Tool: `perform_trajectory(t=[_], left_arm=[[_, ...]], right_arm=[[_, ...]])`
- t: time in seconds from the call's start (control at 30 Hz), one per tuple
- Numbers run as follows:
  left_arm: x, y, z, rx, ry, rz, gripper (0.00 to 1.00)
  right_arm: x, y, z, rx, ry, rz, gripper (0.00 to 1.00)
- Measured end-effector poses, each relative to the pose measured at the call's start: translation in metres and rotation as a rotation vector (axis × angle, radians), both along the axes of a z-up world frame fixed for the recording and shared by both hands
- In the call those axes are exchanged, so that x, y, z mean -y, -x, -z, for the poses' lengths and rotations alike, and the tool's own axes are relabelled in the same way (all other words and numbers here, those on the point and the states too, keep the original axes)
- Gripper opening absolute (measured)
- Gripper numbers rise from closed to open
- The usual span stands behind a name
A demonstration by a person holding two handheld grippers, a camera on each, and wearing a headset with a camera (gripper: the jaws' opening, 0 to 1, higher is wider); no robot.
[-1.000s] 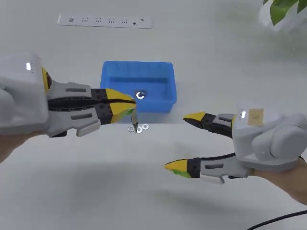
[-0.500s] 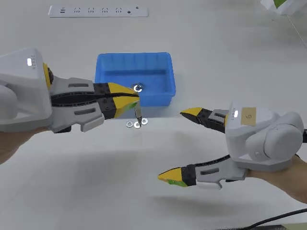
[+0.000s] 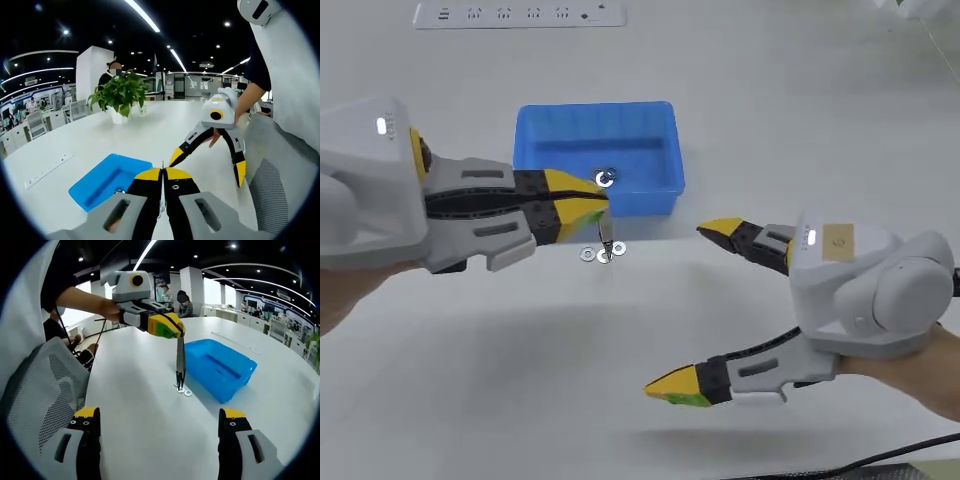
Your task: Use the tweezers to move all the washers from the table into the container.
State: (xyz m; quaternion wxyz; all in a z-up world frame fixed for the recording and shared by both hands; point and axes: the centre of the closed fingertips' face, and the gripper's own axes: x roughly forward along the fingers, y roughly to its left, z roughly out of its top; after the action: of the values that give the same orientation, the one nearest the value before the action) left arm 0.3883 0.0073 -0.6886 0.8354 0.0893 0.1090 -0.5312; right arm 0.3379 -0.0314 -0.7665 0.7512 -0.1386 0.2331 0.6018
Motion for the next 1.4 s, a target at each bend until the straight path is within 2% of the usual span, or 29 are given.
perform_trajectory(t=[0.33, 0.6, 0.73, 0.93, 1.17, 1.3, 1.37, 1.4], left_arm=[[-0.001, 0.004, 0.005, 0.005, -0.034, 0.017, 0.04], [0.0, 0.002, 0.003, 0.01, -0.026, 0.022, 0.04], [0.0, 0.003, 0.007, -0.001, -0.031, 0.031, 0.04], [0.003, 0.001, 0.007, -0.001, -0.025, 0.031, 0.04], [0.003, 0.005, 0.007, -0.004, -0.028, 0.046, 0.04], [0.003, 0.006, 0.007, -0.007, -0.027, 0.05, 0.04], [0.003, 0.007, 0.007, -0.008, -0.026, 0.055, 0.04], [0.003, 0.008, 0.007, -0.01, -0.026, 0.058, 0.04]], right_arm=[[-0.002, 0.0, -0.001, -0.01, -0.01, -0.003, 0.97], [-0.003, 0.003, 0.0, -0.021, -0.014, -0.005, 0.97], [-0.005, 0.004, -0.001, -0.032, -0.024, -0.006, 0.99], [-0.007, 0.005, 0.0, -0.039, -0.025, -0.007, 1.0], [-0.014, 0.004, -0.005, -0.043, -0.048, -0.007, 1.0], [-0.025, 0.0, -0.008, -0.031, -0.055, -0.04, 1.0], [-0.033, -0.002, -0.009, -0.027, -0.05, -0.08, 0.97], [-0.039, 0.001, -0.01, -0.047, -0.057, -0.118, 0.94]])
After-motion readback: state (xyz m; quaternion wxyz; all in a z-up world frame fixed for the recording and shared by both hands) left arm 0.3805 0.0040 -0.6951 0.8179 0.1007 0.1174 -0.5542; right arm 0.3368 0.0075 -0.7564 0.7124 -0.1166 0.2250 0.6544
